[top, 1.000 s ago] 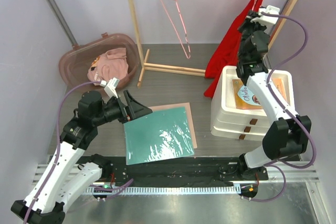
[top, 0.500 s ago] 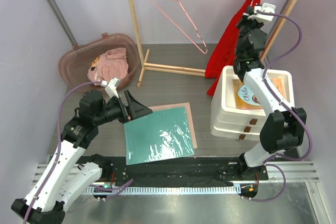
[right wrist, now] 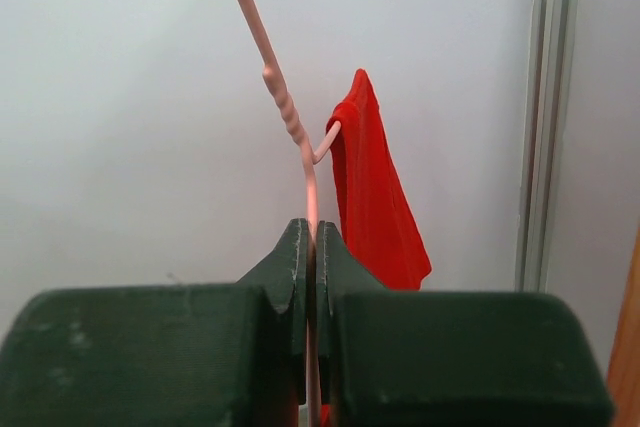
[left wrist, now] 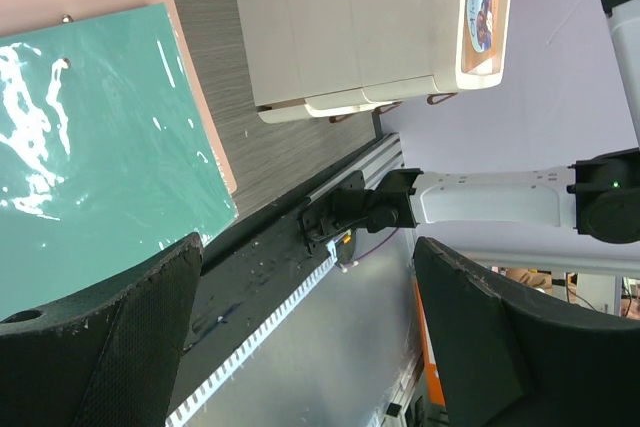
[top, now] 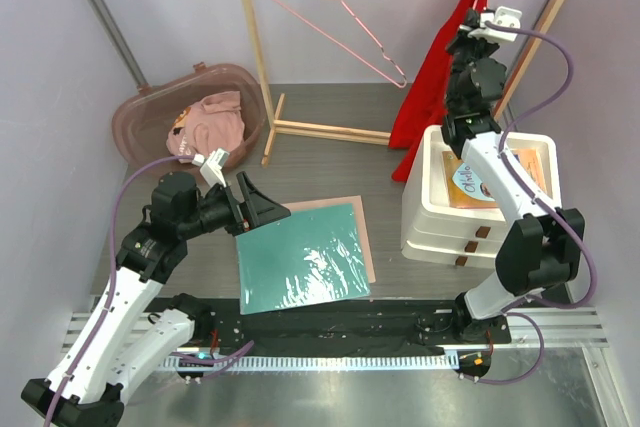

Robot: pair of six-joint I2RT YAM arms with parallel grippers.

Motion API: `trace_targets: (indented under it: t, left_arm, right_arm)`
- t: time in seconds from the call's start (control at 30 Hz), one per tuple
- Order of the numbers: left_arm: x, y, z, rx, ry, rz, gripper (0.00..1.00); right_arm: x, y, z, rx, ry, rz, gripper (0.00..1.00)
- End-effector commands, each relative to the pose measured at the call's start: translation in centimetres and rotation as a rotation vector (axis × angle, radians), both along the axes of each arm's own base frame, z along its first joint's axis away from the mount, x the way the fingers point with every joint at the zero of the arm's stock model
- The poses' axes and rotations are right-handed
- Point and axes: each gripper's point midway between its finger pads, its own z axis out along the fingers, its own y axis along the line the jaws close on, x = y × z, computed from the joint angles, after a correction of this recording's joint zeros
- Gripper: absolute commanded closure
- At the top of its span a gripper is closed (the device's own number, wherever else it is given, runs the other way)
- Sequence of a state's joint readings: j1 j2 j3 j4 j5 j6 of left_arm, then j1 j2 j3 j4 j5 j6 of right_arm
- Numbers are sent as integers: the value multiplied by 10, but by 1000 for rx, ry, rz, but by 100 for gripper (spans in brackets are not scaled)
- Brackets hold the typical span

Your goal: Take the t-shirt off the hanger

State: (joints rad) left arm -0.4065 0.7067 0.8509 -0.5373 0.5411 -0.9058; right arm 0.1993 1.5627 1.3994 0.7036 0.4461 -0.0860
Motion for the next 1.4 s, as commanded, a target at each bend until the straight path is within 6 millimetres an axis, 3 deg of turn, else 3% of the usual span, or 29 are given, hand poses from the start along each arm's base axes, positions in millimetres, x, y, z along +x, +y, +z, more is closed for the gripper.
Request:
trace_targets:
  t: [0.0, 0.13, 0.43, 0.8, 1.2, 1.37]
  left_arm:
    - [-3, 0, 13, -12, -40, -10, 14]
    - [-4, 0, 14, -14, -42, -11, 14]
    - [-7, 3, 13, -3, -37, -2, 14]
    - [-5, 2, 9, 5, -24, -9, 14]
    - [-5, 1, 6, 8, -26, -16, 14]
    - [-3, 0, 6, 8, -25, -20, 14]
  right_arm:
    - [-63, -7, 70, 50, -261, 8, 99]
    - [-57, -7, 55, 22, -255, -9, 99]
    - [-42, -6, 55, -50, -279, -68, 99]
    - [-85, 6, 50, -27, -326, -52, 99]
    - [-86, 10, 56, -40, -338, -55, 99]
    - [-95, 10, 54, -30, -329, -58, 99]
